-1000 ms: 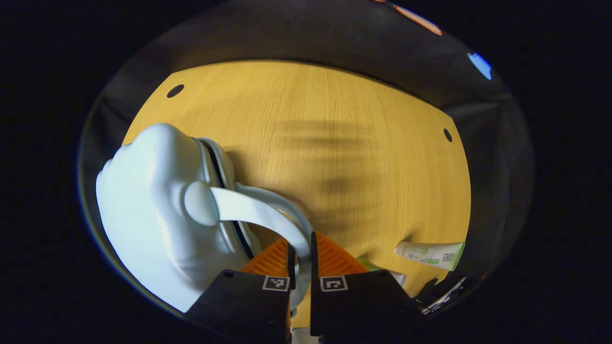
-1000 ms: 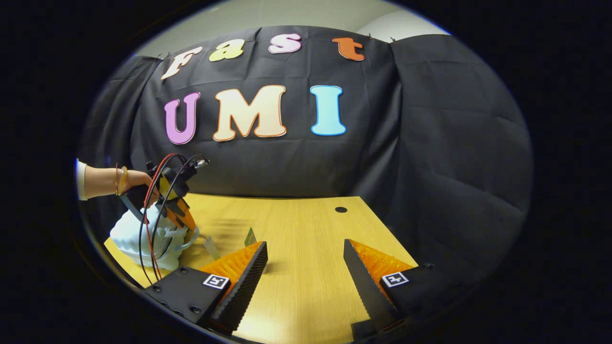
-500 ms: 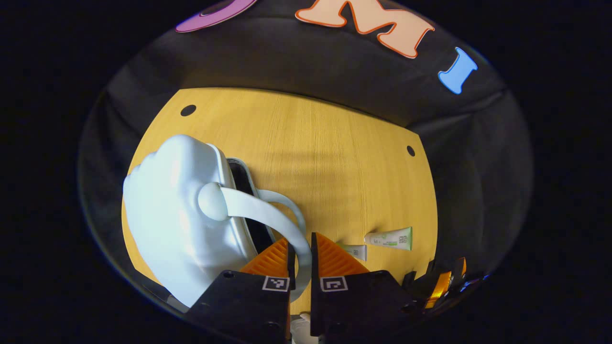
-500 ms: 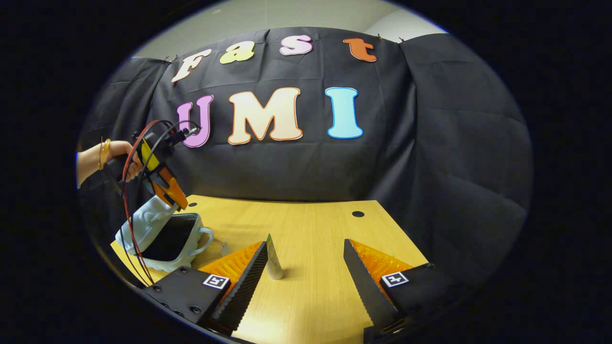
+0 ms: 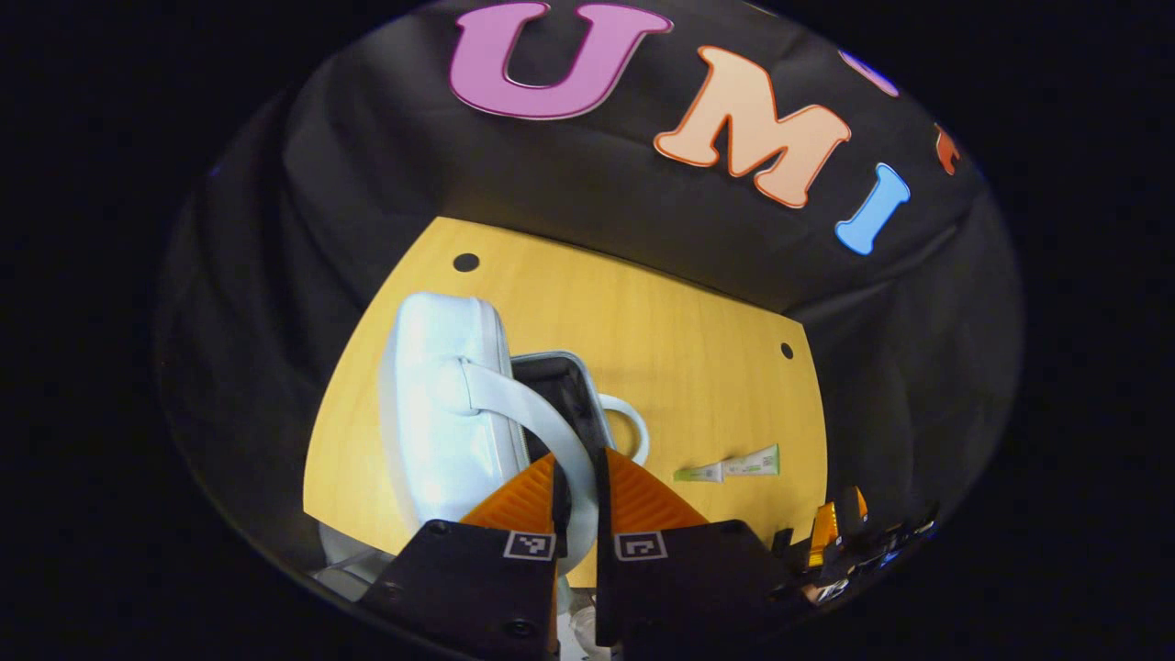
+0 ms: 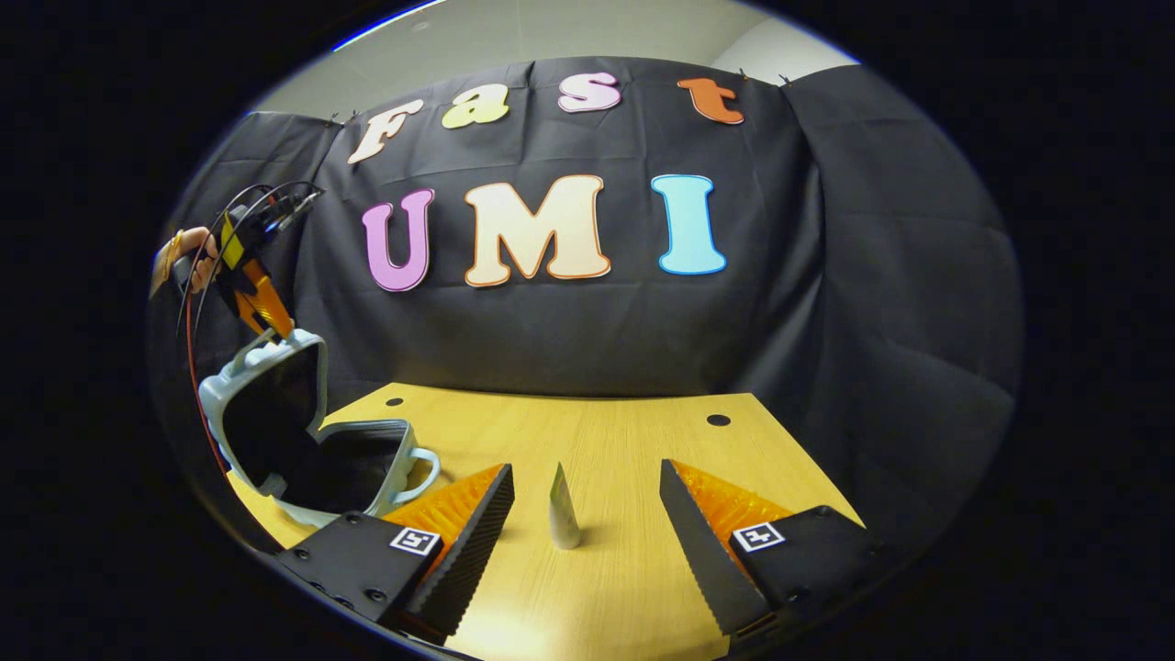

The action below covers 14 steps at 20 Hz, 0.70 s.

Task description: First open the suitcase, pack the skin care products into it, and then close the suitcase.

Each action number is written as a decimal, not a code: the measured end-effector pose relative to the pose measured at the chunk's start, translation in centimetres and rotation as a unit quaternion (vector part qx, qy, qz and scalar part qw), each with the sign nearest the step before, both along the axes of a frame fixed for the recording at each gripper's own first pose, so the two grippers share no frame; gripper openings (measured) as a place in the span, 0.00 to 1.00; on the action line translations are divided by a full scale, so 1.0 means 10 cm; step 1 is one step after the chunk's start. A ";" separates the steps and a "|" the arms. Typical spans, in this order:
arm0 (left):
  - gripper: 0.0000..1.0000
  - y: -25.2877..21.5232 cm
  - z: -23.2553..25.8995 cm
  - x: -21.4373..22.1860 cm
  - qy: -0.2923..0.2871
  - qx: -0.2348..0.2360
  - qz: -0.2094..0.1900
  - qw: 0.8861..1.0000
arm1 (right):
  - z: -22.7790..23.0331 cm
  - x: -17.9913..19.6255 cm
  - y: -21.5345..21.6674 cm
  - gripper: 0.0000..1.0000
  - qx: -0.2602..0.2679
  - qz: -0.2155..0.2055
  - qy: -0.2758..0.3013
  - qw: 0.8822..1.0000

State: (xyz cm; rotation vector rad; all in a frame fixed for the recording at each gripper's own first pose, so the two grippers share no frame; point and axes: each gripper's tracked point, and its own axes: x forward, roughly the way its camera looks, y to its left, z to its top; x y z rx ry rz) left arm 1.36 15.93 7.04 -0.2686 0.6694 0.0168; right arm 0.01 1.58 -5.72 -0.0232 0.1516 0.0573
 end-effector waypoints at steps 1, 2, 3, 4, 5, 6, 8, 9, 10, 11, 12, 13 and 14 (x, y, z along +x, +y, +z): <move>0.09 0.16 0.04 -0.07 -0.004 0.007 0.011 1.000 | 0.01 0.00 0.04 0.99 0.001 0.000 -0.003 1.000; 0.09 0.33 0.05 -0.14 -0.007 0.014 0.022 1.000 | 0.01 0.00 0.08 1.00 0.001 -0.001 -0.004 1.000; 0.09 0.50 0.07 -0.21 -0.008 0.022 0.035 0.999 | 0.00 0.00 0.12 1.00 0.002 -0.003 -0.005 1.000; 0.09 0.66 0.06 -0.29 -0.007 0.034 0.048 0.998 | -0.01 0.01 0.15 1.00 0.002 -0.005 -0.005 1.000; 0.09 0.82 0.05 -0.36 -0.005 0.048 0.058 0.997 | -0.02 0.01 0.18 1.00 0.002 -0.006 -0.005 1.000; 0.09 0.96 0.01 -0.42 -0.003 0.066 0.064 0.996 | -0.02 0.01 0.22 0.99 0.002 -0.009 -0.006 1.000; 0.09 1.24 -0.06 -0.51 0.004 0.099 0.080 0.992 | -0.01 0.01 0.26 0.99 0.003 -0.015 -0.007 1.000; 0.09 1.36 -0.09 -0.54 0.007 0.112 0.086 0.990 | -0.02 0.01 0.30 1.00 0.005 -0.017 -0.008 1.000; 0.09 1.47 -0.12 -0.59 0.010 0.120 0.091 0.989 | -0.01 0.02 0.33 1.00 0.006 -0.019 -0.008 1.000; 0.09 1.57 -0.14 -0.62 0.014 0.128 0.097 0.987 | -0.04 0.02 0.35 0.99 0.006 -0.021 -0.008 1.000; 0.09 1.70 -0.20 -0.66 0.018 0.135 0.103 0.985 | -0.05 0.02 0.37 1.00 0.005 -0.023 -0.007 1.000; 0.09 1.83 -0.24 -0.69 0.025 0.142 0.112 0.983 | -0.06 0.02 0.39 1.00 0.002 -0.027 -0.006 1.000; 0.09 1.94 -0.30 -0.72 0.031 0.146 0.117 0.982 | -0.06 0.02 0.41 0.99 -0.001 -0.029 -0.007 1.000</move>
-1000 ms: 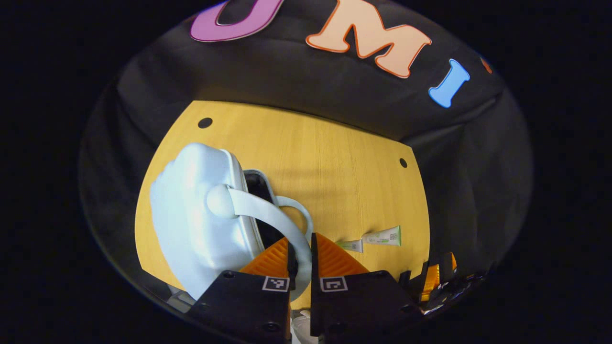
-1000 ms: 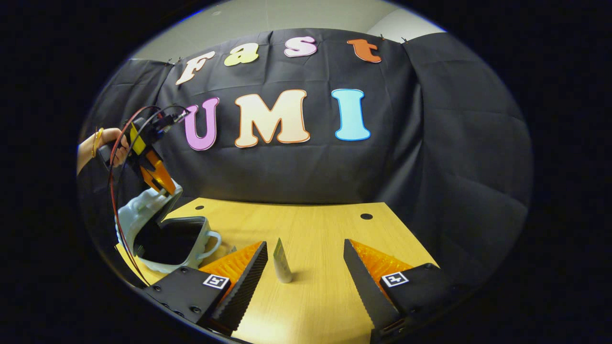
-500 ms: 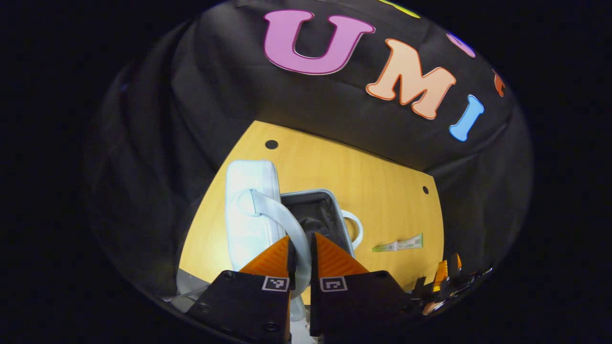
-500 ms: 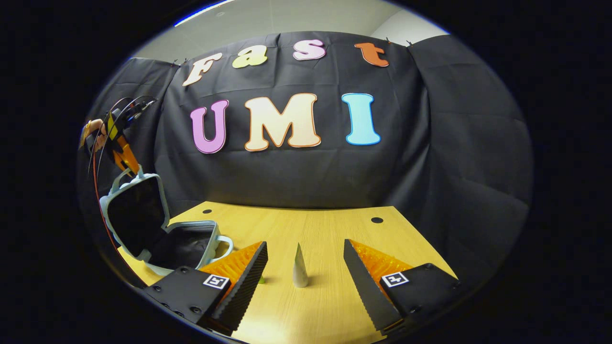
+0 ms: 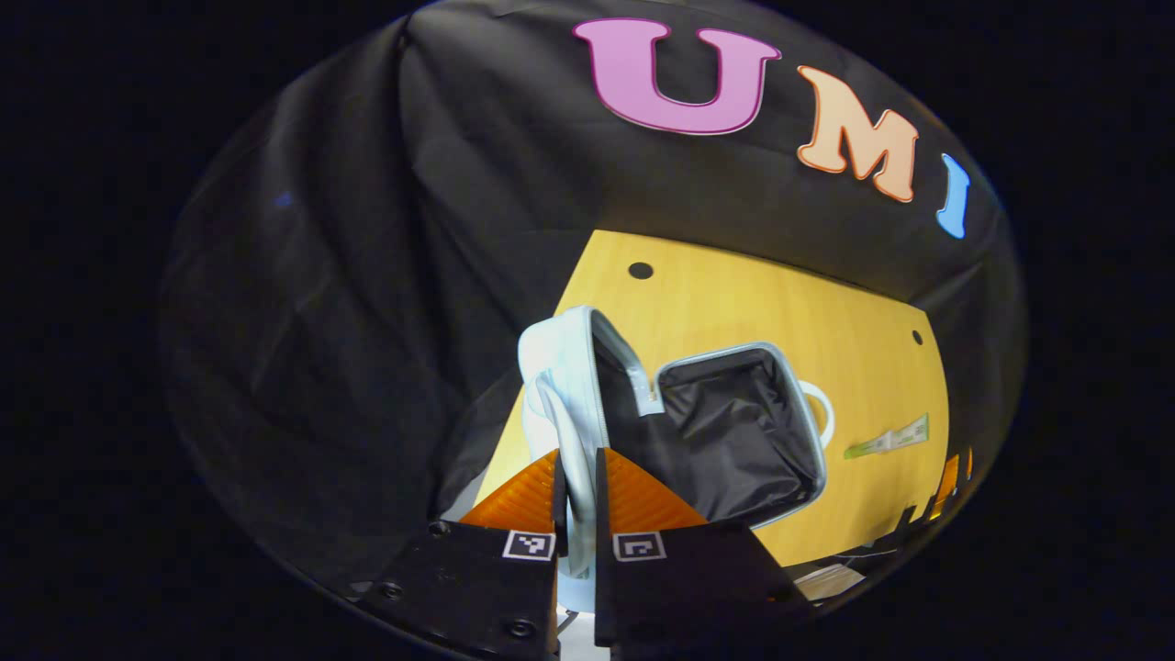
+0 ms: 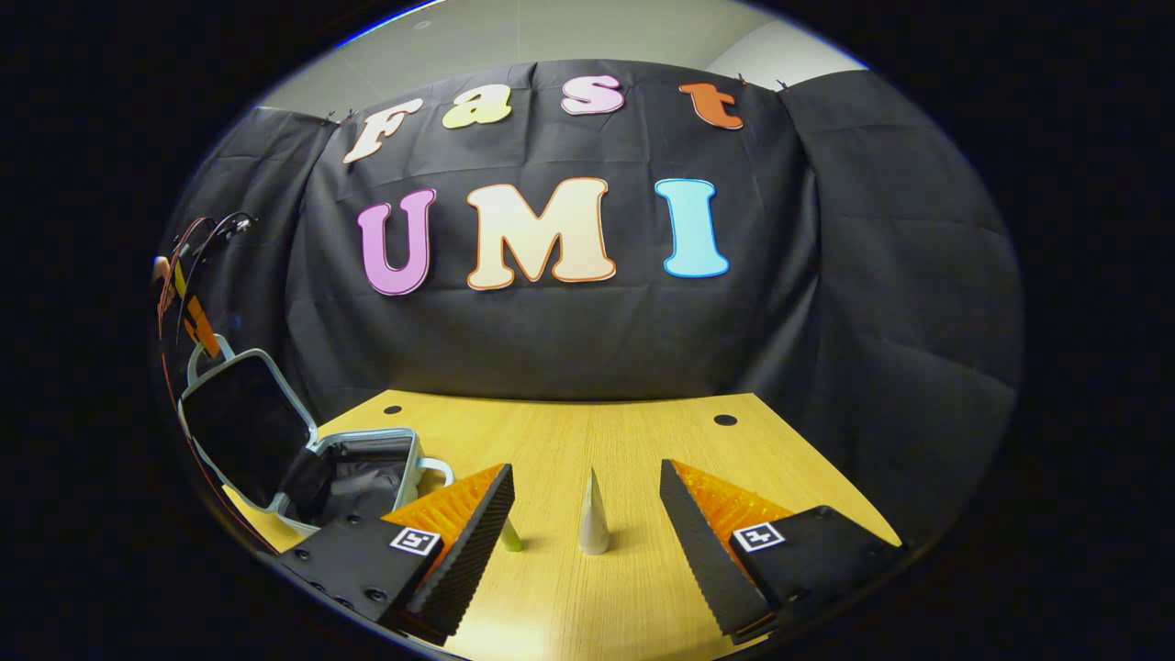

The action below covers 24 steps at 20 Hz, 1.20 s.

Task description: First open the suitcase, pack the skin care products into it, and then close the suitcase.

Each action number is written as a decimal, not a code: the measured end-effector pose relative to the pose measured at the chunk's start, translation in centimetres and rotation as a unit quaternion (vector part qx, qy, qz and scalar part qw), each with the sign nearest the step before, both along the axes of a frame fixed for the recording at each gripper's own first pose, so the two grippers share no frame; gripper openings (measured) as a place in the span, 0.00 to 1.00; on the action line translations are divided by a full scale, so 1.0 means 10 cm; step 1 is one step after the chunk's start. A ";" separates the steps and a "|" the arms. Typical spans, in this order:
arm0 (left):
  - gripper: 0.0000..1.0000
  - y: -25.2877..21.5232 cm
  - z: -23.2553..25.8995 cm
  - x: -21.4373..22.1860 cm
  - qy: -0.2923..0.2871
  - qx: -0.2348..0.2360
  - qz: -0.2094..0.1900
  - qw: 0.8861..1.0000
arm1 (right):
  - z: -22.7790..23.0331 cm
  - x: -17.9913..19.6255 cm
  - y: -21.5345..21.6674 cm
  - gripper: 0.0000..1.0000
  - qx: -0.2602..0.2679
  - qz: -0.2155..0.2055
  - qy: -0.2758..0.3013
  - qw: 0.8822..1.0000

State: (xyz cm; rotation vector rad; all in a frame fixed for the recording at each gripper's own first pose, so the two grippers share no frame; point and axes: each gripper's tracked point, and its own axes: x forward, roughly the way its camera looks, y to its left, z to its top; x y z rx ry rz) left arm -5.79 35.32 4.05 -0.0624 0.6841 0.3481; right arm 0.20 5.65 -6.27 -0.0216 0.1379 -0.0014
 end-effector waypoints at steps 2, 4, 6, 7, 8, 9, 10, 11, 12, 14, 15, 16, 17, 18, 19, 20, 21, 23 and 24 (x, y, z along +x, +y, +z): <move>0.08 0.20 -0.12 -0.01 0.015 0.008 0.016 1.000 | 0.01 -0.01 0.04 1.00 0.000 -0.005 -0.002 1.000; 0.08 0.47 -0.30 -0.04 0.029 0.019 0.033 0.999 | 0.00 0.01 0.07 0.99 0.002 -0.010 -0.002 1.000; 0.08 0.75 -0.52 -0.09 0.050 0.035 0.054 0.997 | -0.02 0.01 0.08 0.99 0.001 -0.016 0.000 1.000; 0.08 0.88 -0.62 -0.12 0.059 0.039 0.065 0.995 | -0.02 0.01 0.09 0.99 0.002 -0.019 0.000 1.000; 0.08 0.97 -0.75 -0.14 0.069 0.042 0.075 0.994 | -0.01 0.02 0.10 0.99 0.005 -0.020 0.000 1.000; 0.08 1.07 -0.89 -0.15 0.078 0.042 0.085 0.992 | 0.00 0.03 0.11 0.99 0.008 -0.022 0.000 1.000; 0.08 1.19 -1.07 -0.18 0.086 0.039 0.096 0.991 | 0.00 0.04 0.10 0.99 0.010 -0.025 0.000 1.000; 0.08 1.28 -1.19 -0.21 0.092 0.037 0.104 0.990 | 0.02 0.04 0.10 0.99 0.011 -0.028 0.000 1.000; 0.08 1.33 -1.37 -0.25 0.102 0.038 0.112 0.988 | 0.04 0.06 0.10 1.00 0.011 -0.031 -0.003 0.999; 0.07 1.38 -1.64 -0.19 0.105 0.022 0.108 0.988 | 0.11 0.07 0.07 1.00 0.009 -0.037 -0.010 0.999; 0.03 1.36 -1.70 -0.14 0.107 0.013 0.104 0.989 | 0.13 0.09 0.06 1.00 0.009 -0.038 -0.013 0.999; 0.04 1.35 -1.75 -0.05 0.104 0.016 0.099 0.990 | 0.16 0.10 0.05 0.99 0.010 -0.040 -0.016 0.999; 0.00 1.31 -1.76 -0.02 0.107 0.019 0.092 0.990 | 0.18 0.11 0.05 0.99 0.013 -0.041 -0.018 0.999; 0.00 1.24 -1.77 -0.02 0.109 0.017 0.086 0.990 | 0.19 0.13 0.05 0.99 0.016 -0.041 -0.017 0.999; 0.00 1.11 -1.79 0.03 0.104 0.007 0.076 0.992 | 0.19 0.13 0.05 0.99 0.018 -0.040 -0.017 0.999; 0.00 0.98 -1.79 0.08 0.095 0.000 0.062 0.994 | 0.20 0.13 0.04 0.99 0.016 -0.040 -0.017 0.999; 0.00 0.85 -1.78 0.13 0.087 -0.002 0.049 0.995 | 0.20 0.13 0.02 0.99 0.013 -0.041 -0.017 0.999; 0.00 0.49 -1.71 0.23 0.065 -0.004 0.015 0.998 | 0.14 0.13 0.00 0.99 0.010 -0.039 -0.007 0.999; 0.00 0.23 -1.66 0.30 0.049 -0.010 -0.009 0.999 | 0.12 0.12 -0.03 0.99 0.010 -0.039 -0.004 0.999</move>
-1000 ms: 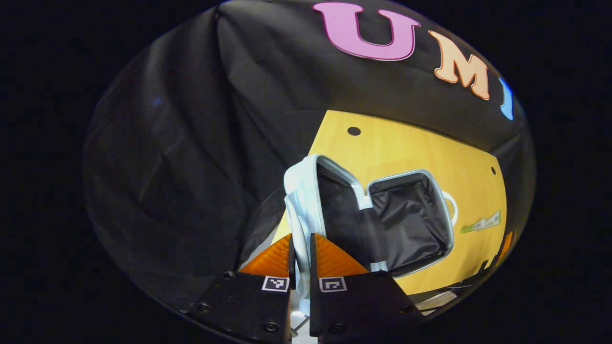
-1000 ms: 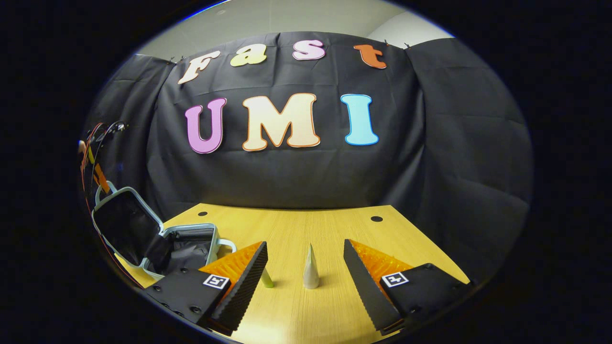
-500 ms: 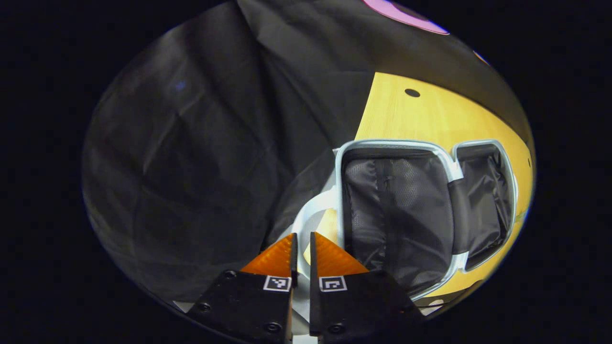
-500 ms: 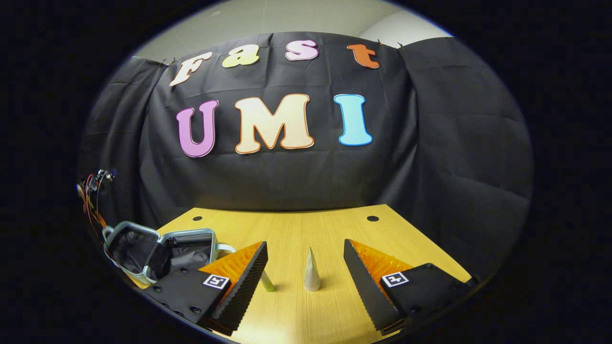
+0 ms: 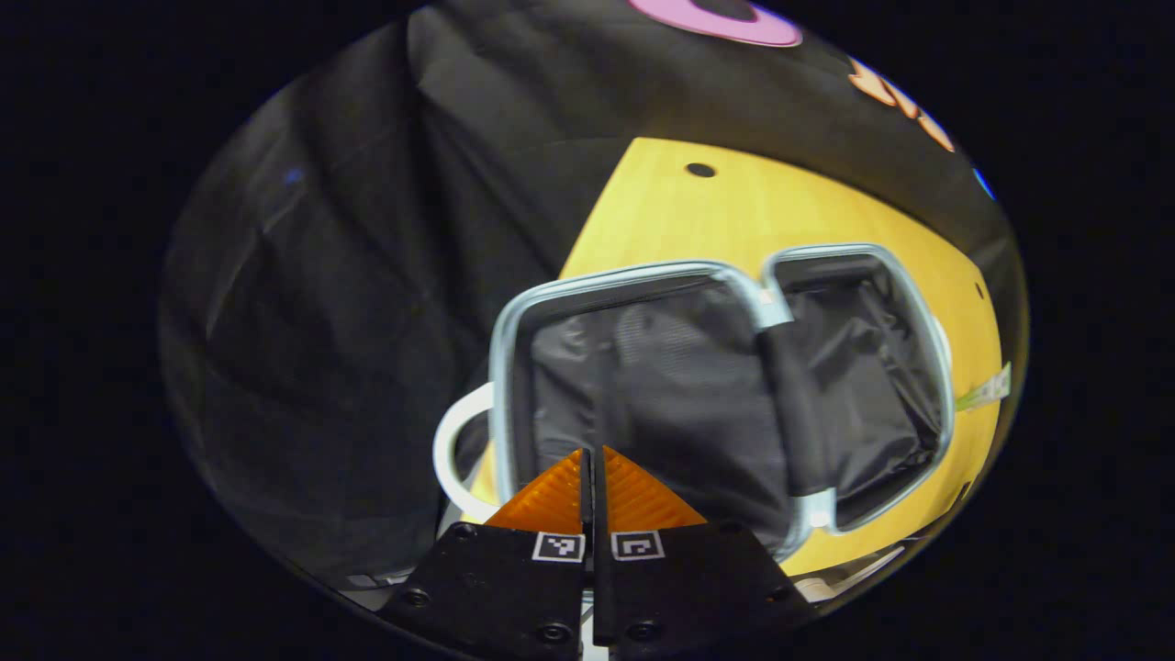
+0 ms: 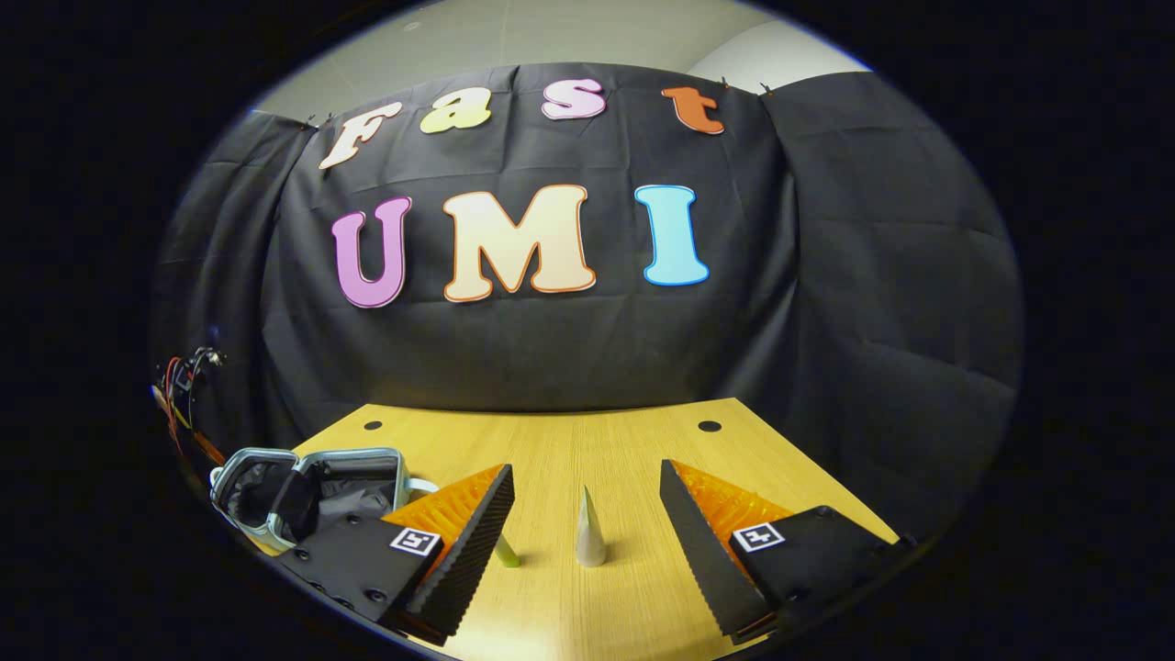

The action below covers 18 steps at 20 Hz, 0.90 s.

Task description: First open the suitcase, pack the skin care products into it, and then close the suitcase.

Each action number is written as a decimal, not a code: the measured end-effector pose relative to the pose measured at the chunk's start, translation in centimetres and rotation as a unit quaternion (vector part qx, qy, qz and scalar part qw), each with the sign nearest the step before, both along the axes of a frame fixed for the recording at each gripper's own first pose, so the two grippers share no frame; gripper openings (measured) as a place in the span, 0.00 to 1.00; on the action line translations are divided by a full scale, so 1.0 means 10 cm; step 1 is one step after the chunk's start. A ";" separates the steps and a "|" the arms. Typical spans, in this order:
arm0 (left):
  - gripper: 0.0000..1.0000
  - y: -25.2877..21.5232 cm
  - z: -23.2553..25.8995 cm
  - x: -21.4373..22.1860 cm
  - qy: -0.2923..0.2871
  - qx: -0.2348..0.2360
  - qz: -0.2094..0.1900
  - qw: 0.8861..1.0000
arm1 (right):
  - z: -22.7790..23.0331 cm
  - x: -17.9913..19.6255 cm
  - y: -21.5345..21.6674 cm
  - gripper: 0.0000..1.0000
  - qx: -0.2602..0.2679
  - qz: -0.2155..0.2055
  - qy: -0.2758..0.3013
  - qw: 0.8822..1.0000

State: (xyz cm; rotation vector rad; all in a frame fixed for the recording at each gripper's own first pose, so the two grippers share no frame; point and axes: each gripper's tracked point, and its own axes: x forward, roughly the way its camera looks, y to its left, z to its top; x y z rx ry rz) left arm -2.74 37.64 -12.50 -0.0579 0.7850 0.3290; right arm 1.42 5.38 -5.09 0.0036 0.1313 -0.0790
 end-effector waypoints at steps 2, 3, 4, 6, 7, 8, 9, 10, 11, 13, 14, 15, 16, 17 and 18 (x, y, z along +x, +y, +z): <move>0.00 -0.55 0.12 0.10 -0.031 -0.006 -0.046 0.998 | -0.05 0.00 -0.04 0.99 0.001 0.001 0.008 1.000; 0.00 -0.82 0.18 0.14 -0.047 -0.006 -0.067 0.997 | -0.09 0.01 -0.05 0.99 0.001 0.003 0.012 1.000; 0.00 -1.08 0.22 0.16 -0.059 -0.010 -0.088 0.994 | -0.12 0.02 -0.07 0.99 0.001 0.006 0.018 1.000; 0.04 -1.59 0.28 0.19 -0.079 -0.020 -0.124 0.989 | -0.18 0.06 -0.09 0.99 0.000 0.017 0.027 1.000; 0.06 -1.84 0.28 0.19 -0.085 -0.028 -0.139 0.986 | -0.22 0.09 -0.11 0.99 0.000 0.024 0.031 0.999; 0.10 -2.09 0.29 0.19 -0.092 -0.037 -0.159 0.982 | -0.25 0.13 -0.12 0.99 0.000 0.034 0.036 0.999; 0.11 -2.35 0.29 0.19 -0.097 -0.042 -0.170 0.980 | -0.31 0.19 -0.12 0.99 0.001 0.048 0.042 0.998; 0.13 -2.58 0.26 0.22 -0.102 -0.046 -0.181 0.977 | -0.39 0.25 -0.12 0.99 0.001 0.062 0.053 0.997; 0.15 -2.83 0.23 0.23 -0.104 -0.051 -0.187 0.976 | -0.48 0.30 -0.12 0.99 0.002 0.077 0.066 0.995; 0.23 -3.32 0.11 0.25 -0.107 -0.056 -0.197 0.973 | -0.58 0.40 -0.13 1.00 0.005 0.108 0.083 0.991; 0.42 -3.45 0.04 0.31 -0.107 -0.049 -0.193 0.974 | -0.64 0.46 -0.13 1.00 0.004 0.123 0.095 0.988; 0.61 -3.51 -0.03 0.36 -0.104 -0.038 -0.184 0.977 | -0.74 0.50 -0.12 0.99 0.001 0.140 0.107 0.984; 0.80 -3.59 -0.05 0.42 -0.100 -0.028 -0.173 0.979 | -0.82 0.53 -0.11 0.99 -0.003 0.159 0.120 0.980; 0.99 -3.68 -0.17 0.45 -0.095 -0.026 -0.164 0.982 | -0.92 0.56 -0.12 0.99 -0.008 0.175 0.133 0.976; 0.96 -3.78 -0.21 0.50 -0.099 -0.028 -0.158 0.982 | -1.02 0.59 -0.13 0.99 -0.012 0.190 0.145 0.971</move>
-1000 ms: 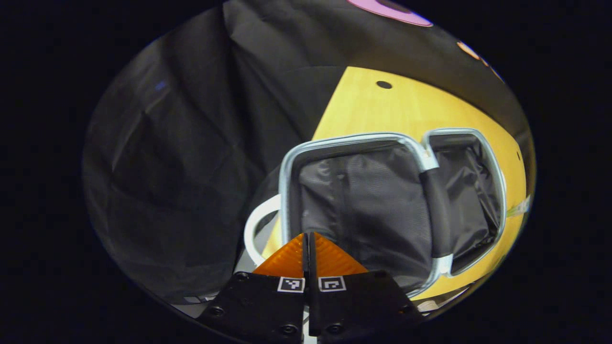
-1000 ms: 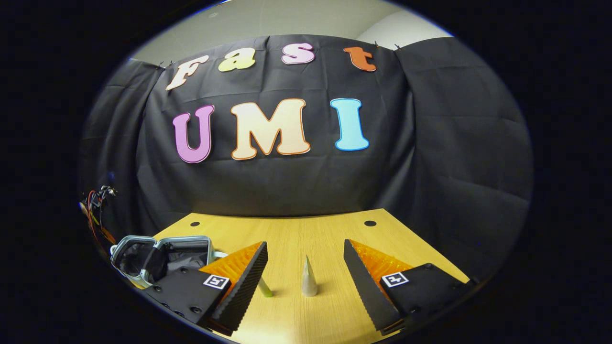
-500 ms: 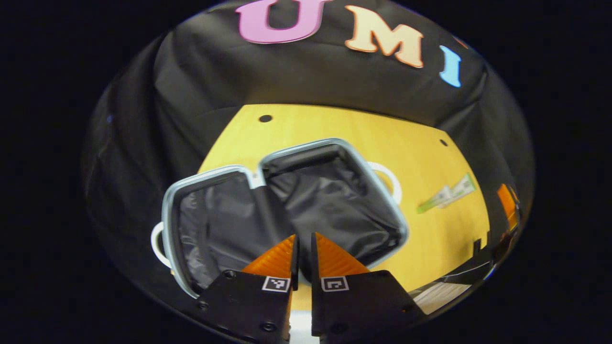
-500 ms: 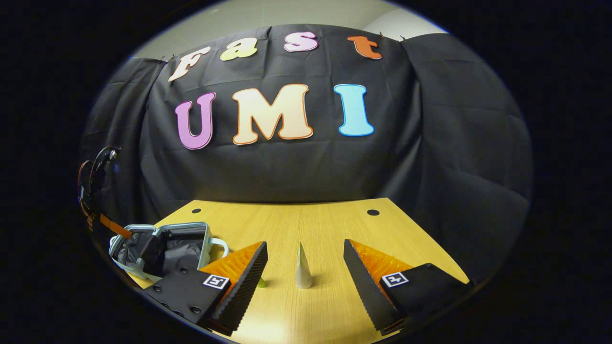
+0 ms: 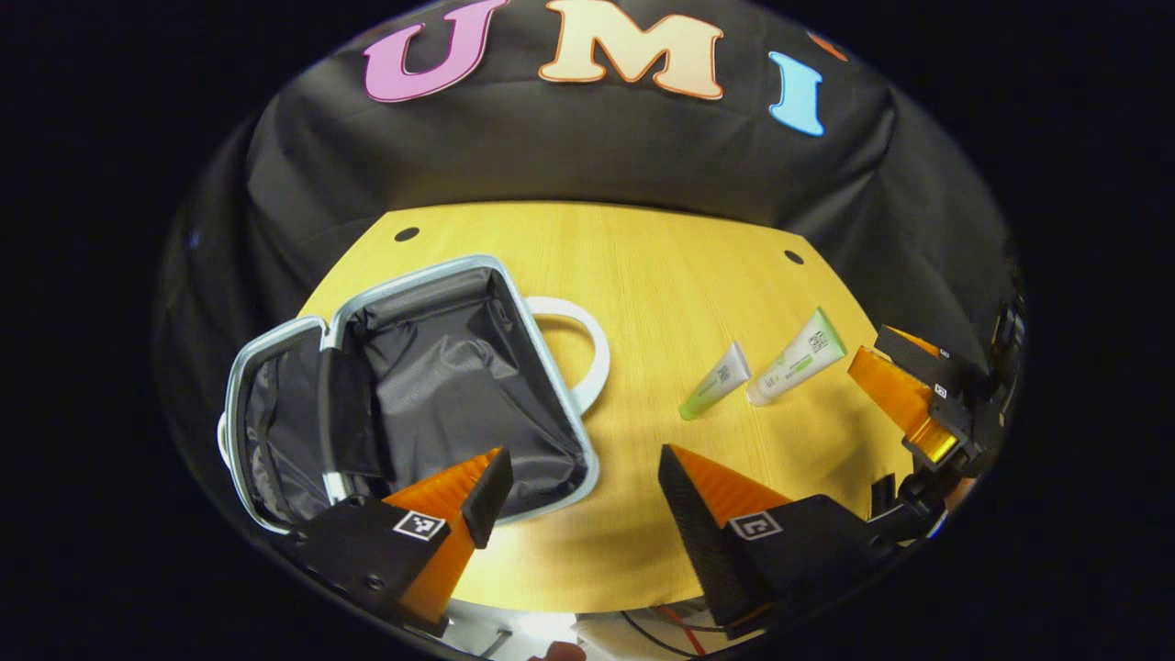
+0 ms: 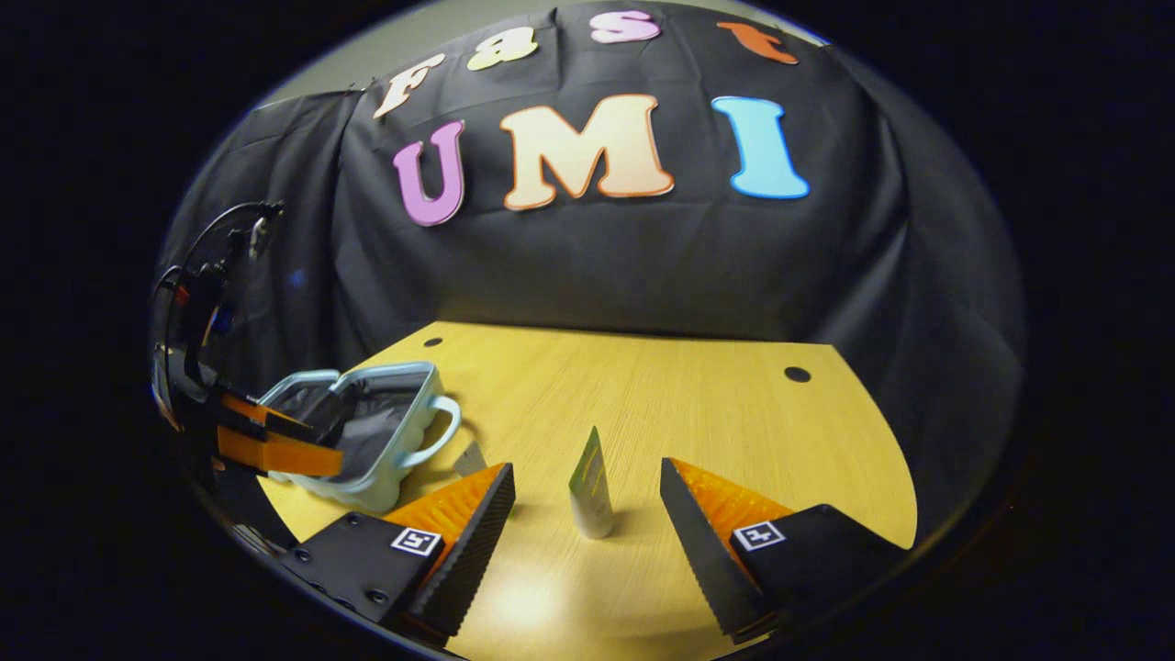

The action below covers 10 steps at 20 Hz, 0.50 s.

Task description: First open the suitcase, pack the skin care products into it, and then close the suitcase.

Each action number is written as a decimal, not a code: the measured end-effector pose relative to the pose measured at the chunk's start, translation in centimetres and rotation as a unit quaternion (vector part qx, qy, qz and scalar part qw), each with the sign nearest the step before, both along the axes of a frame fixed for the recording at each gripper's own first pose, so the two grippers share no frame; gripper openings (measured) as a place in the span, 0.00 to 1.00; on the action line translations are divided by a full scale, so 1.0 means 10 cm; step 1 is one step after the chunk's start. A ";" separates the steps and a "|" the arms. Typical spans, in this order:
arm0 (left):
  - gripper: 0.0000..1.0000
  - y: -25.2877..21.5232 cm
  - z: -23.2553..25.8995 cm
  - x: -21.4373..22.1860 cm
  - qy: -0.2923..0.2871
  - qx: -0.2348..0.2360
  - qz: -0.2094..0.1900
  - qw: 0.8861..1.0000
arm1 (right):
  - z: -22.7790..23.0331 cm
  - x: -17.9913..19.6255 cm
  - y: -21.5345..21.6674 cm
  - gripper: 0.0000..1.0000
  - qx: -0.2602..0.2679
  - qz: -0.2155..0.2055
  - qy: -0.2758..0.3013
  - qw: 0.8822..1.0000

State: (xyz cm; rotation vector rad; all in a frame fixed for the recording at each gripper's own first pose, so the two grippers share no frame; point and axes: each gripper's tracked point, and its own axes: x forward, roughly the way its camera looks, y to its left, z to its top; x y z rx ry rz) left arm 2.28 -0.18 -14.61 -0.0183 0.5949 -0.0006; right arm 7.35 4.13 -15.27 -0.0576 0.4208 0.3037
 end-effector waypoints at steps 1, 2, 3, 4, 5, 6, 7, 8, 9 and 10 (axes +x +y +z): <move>0.96 -0.11 -0.04 0.04 0.000 -0.007 0.004 1.000 | -0.09 0.04 -0.01 0.99 -0.002 0.015 0.011 1.000; 0.96 -0.23 -0.07 0.09 -0.003 -0.016 0.004 1.000 | -0.17 0.07 0.00 0.99 -0.002 0.027 0.022 0.999; 0.96 -0.34 -0.09 0.15 -0.006 -0.023 0.002 1.000 | -0.25 0.11 0.01 0.96 -0.001 0.038 0.032 0.999; 0.96 -0.41 -0.12 0.21 -0.011 -0.027 0.003 1.000 | -0.32 0.14 0.02 0.98 0.000 0.048 0.040 0.998; 0.96 -0.51 -0.16 0.28 -0.014 -0.032 0.001 0.999 | -0.41 0.16 0.04 0.98 0.001 0.058 0.048 0.997; 0.96 -0.61 -0.18 0.36 -0.022 -0.037 -0.001 0.999 | -0.48 0.19 0.07 0.98 0.001 0.067 0.055 0.996; 0.96 -0.68 -0.19 0.43 -0.031 -0.042 -0.002 0.999 | -0.57 0.21 0.09 0.98 0.001 0.077 0.060 0.995; 0.96 -0.75 -0.21 0.51 -0.040 -0.047 0.001 0.998 | -0.64 0.23 0.11 0.98 0.000 0.086 0.066 0.994; 0.96 -0.82 -0.21 0.61 -0.057 -0.056 0.002 0.997 | -0.72 0.25 0.12 0.98 -0.004 0.095 0.072 0.993; 0.96 -0.89 -0.24 0.69 -0.064 -0.067 0.002 0.996 | -0.78 0.28 0.13 0.99 -0.007 0.102 0.075 0.992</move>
